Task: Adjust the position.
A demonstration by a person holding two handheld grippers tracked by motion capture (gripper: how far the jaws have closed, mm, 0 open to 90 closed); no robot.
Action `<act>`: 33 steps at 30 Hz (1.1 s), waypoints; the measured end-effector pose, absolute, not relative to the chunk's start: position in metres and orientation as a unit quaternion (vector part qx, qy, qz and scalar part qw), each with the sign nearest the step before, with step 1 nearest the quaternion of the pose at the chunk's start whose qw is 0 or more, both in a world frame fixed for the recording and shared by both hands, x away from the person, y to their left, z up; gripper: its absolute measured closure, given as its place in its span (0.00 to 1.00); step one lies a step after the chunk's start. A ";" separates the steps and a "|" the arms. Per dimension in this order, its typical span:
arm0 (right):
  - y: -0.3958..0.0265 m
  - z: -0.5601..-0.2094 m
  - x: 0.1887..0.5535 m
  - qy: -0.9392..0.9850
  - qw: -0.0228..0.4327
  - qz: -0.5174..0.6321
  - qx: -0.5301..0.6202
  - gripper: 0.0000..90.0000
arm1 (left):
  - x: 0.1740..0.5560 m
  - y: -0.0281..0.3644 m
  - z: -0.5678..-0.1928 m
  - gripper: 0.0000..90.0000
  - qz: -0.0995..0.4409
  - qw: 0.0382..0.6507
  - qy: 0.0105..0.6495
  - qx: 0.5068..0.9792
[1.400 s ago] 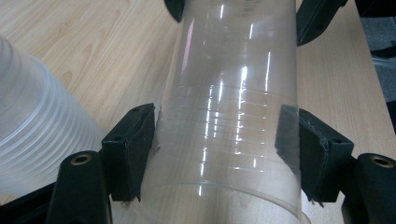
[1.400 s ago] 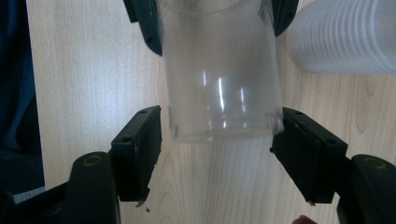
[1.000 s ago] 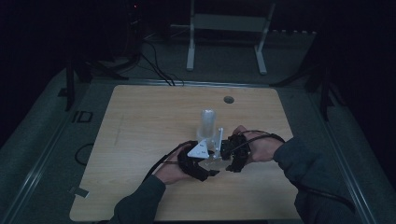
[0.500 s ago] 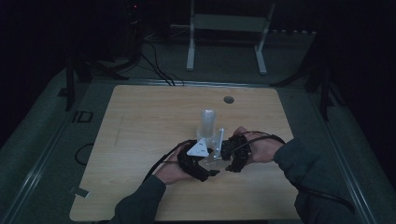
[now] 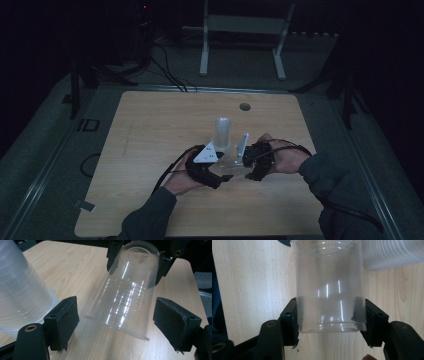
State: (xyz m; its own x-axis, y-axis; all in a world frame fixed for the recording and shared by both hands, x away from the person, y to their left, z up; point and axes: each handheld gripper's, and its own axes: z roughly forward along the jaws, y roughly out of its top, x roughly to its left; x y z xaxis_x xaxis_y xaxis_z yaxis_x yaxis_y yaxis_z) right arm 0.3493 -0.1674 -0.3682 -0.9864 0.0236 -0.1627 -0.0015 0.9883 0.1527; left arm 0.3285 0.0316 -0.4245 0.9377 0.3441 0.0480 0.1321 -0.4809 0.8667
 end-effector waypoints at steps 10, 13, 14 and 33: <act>-0.175 -0.368 0.354 0.990 0.102 0.092 0.043 0.46 | 0.330 0.039 -0.419 0.23 0.126 0.506 0.154 0.840; -0.179 -0.368 0.354 0.987 0.110 0.102 0.056 0.46 | 0.330 0.041 -0.417 0.23 0.130 0.512 0.156 0.835; -0.180 -0.368 0.355 0.986 0.111 0.108 0.058 0.46 | 0.329 0.042 -0.417 0.24 0.133 0.512 0.156 0.834; -0.202 -0.365 0.356 0.967 0.135 0.177 0.124 0.46 | 0.331 0.047 -0.413 0.25 0.143 0.522 0.175 0.823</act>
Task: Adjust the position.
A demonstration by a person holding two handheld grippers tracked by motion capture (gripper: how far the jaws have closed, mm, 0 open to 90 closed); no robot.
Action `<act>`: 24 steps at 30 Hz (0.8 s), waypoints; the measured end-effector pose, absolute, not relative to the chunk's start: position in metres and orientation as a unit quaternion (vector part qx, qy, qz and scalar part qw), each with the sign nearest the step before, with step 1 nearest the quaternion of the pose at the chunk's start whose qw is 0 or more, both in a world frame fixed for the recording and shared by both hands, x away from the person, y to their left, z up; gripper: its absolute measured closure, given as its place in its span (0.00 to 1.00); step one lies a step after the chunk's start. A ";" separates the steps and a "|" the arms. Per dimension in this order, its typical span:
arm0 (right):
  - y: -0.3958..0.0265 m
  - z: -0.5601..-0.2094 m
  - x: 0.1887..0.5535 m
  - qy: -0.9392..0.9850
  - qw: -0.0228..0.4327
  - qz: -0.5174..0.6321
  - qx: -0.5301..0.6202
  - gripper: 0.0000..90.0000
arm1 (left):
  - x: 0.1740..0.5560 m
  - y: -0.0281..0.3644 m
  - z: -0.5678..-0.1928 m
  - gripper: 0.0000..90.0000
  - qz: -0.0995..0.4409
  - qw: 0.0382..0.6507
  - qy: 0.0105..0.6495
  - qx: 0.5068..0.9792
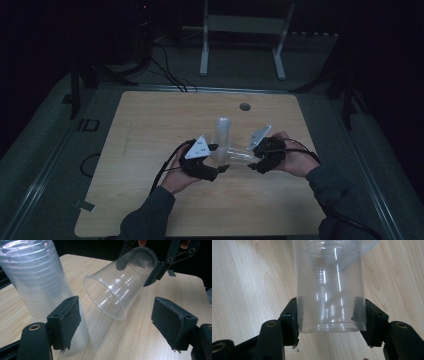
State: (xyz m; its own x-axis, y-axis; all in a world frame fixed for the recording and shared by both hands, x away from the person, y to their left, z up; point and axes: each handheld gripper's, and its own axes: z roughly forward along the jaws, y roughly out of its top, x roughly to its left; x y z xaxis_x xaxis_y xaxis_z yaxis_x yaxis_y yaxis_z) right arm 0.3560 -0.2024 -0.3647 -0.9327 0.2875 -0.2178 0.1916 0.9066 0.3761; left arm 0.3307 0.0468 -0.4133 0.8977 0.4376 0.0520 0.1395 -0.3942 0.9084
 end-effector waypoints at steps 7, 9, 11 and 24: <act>-0.207 -0.362 0.354 0.960 0.148 0.192 0.142 0.46 | 0.331 0.049 -0.414 0.26 0.147 0.526 0.182 0.817; -0.207 -0.360 0.352 0.958 0.152 0.195 0.144 0.46 | 0.331 0.049 -0.414 0.26 0.148 0.527 0.185 0.816; -0.208 -0.359 0.351 0.956 0.157 0.198 0.147 0.46 | 0.331 0.049 -0.414 0.26 0.148 0.530 0.188 0.814; -0.213 -0.353 0.345 0.940 0.185 0.228 0.173 0.46 | 0.332 0.052 -0.412 0.27 0.156 0.537 0.201 0.804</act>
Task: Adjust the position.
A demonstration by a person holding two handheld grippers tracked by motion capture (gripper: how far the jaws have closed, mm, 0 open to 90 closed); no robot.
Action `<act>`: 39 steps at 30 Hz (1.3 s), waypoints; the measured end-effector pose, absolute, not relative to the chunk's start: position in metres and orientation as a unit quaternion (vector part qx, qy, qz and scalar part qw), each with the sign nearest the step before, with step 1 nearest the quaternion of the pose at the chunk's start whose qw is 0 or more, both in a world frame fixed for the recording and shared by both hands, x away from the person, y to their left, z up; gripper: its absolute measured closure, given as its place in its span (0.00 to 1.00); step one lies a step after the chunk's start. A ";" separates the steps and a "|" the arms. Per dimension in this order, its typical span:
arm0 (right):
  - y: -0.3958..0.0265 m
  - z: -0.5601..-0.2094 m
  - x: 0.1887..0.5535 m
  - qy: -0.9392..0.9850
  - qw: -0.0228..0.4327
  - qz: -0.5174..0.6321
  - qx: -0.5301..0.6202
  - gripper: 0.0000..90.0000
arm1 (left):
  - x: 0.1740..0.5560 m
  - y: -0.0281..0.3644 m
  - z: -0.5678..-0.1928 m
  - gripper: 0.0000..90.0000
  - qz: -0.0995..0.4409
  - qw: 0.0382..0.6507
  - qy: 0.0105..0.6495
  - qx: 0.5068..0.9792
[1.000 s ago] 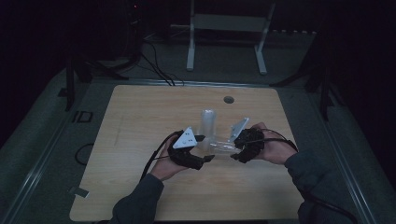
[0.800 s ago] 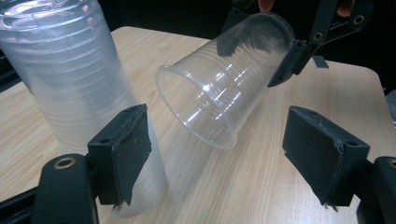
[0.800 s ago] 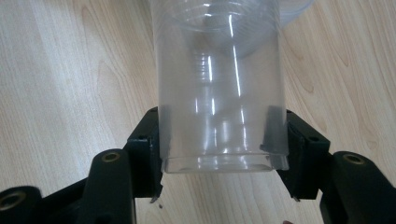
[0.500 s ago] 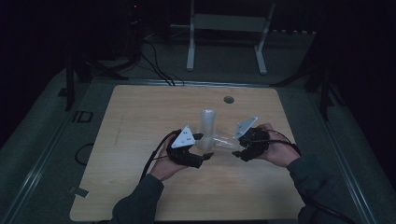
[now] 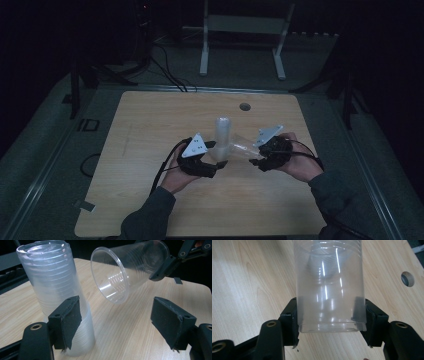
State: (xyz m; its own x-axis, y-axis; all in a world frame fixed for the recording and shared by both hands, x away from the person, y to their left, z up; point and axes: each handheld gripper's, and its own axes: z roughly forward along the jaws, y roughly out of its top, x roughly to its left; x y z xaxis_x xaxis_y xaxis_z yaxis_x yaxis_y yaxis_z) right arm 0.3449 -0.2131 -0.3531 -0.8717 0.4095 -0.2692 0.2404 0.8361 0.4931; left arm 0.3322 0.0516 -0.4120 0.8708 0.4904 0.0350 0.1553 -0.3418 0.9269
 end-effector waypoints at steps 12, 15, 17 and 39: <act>-0.220 -0.349 0.343 0.918 0.219 0.263 0.201 0.46 | 0.333 0.053 -0.411 0.27 0.155 0.542 0.209 0.799; -0.221 -0.349 0.343 0.911 0.228 0.273 0.211 0.46 | 0.334 0.054 -0.410 0.27 0.151 0.546 0.213 0.797; -0.221 -0.350 0.343 0.905 0.233 0.281 0.216 0.46 | 0.334 0.056 -0.409 0.28 0.150 0.549 0.214 0.794; -0.224 -0.357 0.338 0.864 0.271 0.339 0.257 0.46 | 0.337 0.055 -0.404 0.29 0.133 0.555 0.233 0.787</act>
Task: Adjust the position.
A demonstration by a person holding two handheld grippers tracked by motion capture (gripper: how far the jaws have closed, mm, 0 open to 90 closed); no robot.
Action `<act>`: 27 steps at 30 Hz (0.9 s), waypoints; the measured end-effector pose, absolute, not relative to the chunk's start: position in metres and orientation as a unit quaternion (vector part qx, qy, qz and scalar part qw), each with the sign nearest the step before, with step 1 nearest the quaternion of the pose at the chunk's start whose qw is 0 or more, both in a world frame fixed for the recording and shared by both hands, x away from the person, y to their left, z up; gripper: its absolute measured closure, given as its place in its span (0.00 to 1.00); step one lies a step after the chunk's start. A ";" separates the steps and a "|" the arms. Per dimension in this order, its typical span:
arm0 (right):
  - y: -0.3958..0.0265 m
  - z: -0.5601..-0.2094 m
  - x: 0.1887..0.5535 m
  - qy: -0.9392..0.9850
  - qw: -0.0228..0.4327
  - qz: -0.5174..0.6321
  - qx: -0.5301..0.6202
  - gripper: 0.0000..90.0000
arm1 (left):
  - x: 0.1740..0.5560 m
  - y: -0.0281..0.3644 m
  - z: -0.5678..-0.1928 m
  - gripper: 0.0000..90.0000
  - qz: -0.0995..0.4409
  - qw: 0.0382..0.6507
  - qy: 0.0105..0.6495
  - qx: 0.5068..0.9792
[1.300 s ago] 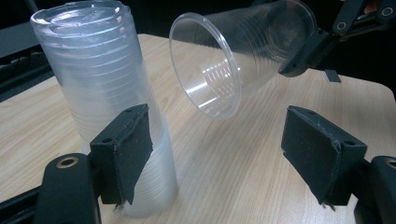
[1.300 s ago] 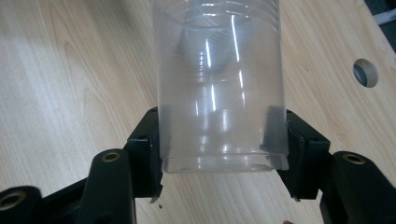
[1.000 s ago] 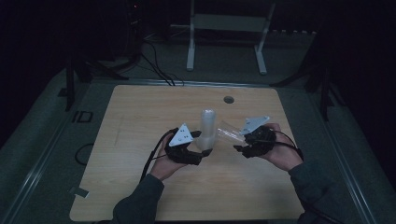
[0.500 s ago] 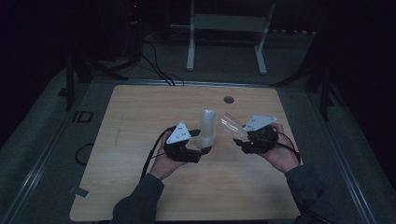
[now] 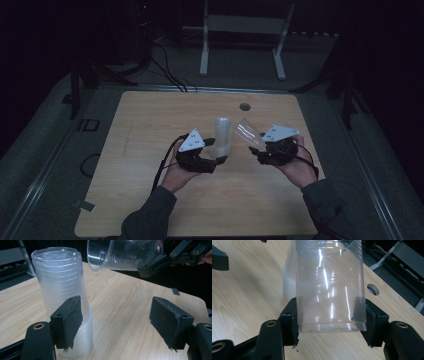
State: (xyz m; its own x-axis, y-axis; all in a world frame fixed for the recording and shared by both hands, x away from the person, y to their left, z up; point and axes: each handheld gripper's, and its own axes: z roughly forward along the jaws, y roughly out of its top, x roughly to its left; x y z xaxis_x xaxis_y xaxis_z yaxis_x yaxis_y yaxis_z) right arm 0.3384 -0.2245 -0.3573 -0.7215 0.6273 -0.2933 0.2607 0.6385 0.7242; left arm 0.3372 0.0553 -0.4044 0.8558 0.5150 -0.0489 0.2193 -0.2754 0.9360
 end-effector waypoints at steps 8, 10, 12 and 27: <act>-0.225 -0.362 0.336 0.847 0.279 0.363 0.270 0.46 | 0.338 0.055 -0.403 0.29 0.133 0.558 0.243 0.782; -0.225 -0.362 0.335 0.842 0.282 0.371 0.271 0.46 | 0.338 0.055 -0.402 0.29 0.130 0.560 0.244 0.781; -0.224 -0.362 0.334 0.839 0.287 0.374 0.270 0.46 | 0.337 0.054 -0.402 0.29 0.127 0.563 0.246 0.778; -0.228 -0.367 0.326 0.803 0.315 0.418 0.285 0.46 | 0.337 0.049 -0.400 0.29 0.124 0.572 0.256 0.769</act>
State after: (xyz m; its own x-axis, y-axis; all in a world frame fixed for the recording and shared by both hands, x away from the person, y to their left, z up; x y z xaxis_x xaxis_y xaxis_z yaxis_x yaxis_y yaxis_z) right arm 0.3261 -0.2275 -0.3671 -0.6395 0.7209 -0.2673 0.1954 0.4886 0.8504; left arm 0.3374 0.0494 -0.4001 0.8379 0.5360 -0.1029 0.2532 -0.2148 0.9433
